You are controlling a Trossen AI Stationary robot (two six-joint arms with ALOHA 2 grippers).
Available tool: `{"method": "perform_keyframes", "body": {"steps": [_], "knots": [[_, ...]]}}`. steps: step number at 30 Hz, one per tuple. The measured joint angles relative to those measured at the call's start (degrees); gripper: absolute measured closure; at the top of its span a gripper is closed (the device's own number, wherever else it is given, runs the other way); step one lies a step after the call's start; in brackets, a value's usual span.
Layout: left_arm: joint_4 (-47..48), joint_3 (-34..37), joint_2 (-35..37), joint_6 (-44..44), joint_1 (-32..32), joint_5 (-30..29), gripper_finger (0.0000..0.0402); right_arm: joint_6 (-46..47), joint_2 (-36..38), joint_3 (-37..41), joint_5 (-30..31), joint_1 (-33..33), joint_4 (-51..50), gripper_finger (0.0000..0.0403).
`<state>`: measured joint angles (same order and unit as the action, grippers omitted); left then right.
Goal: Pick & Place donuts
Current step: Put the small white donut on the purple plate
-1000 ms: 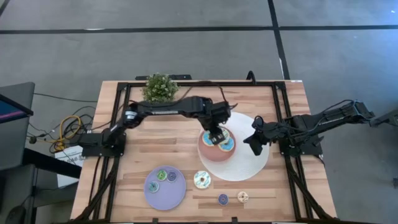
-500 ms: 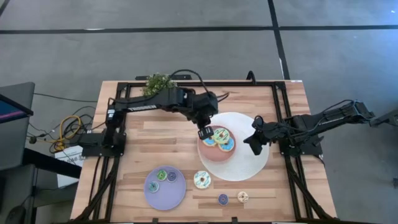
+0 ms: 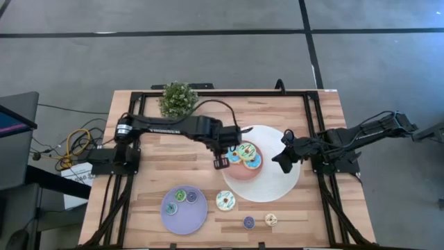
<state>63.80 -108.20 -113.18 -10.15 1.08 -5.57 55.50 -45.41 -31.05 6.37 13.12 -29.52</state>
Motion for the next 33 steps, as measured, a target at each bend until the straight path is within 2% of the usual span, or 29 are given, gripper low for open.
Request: {"method": "perform_keyframes", "body": {"steps": [6,10,13,16,20,23,28,33], "knots": [[-13.3,20.2,11.7,-3.9,0.1,2.3,0.0401,0.0,0.0,0.0,0.0,-0.5,0.0,0.0403],[-22.5,35.4,23.3,-8.2,0.2,2.2,0.0401,0.0,0.0,0.0,0.1,-0.5,0.6,0.0403],[-28.4,45.7,32.3,-10.8,1.0,2.2,0.0401,0.1,0.0,0.0,2.6,-0.5,2.2,0.0403],[-33.9,54.5,41.2,-12.0,2.3,2.2,0.0401,0.3,0.0,0.0,3.5,-0.5,6.6,0.0403],[-40.4,64.6,53.3,-12.3,4.1,2.3,0.0402,-0.2,-2.2,-0.2,4.6,1.2,18.4,0.0403],[-44.1,71.0,62.8,-12.3,4.9,2.1,0.0402,-0.9,-7.4,-3.6,8.9,3.4,20.3,0.0403],[-46.7,79.9,78.8,-10.0,5.0,2.1,0.0401,0.6,-20.9,-14.5,11.7,5.7,14.1,0.0403],[-46.9,86.1,91.9,-3.8,5.0,2.1,0.0401,5.4,-35.7,-30.3,9.8,7.8,-2.0,0.0403]]}}
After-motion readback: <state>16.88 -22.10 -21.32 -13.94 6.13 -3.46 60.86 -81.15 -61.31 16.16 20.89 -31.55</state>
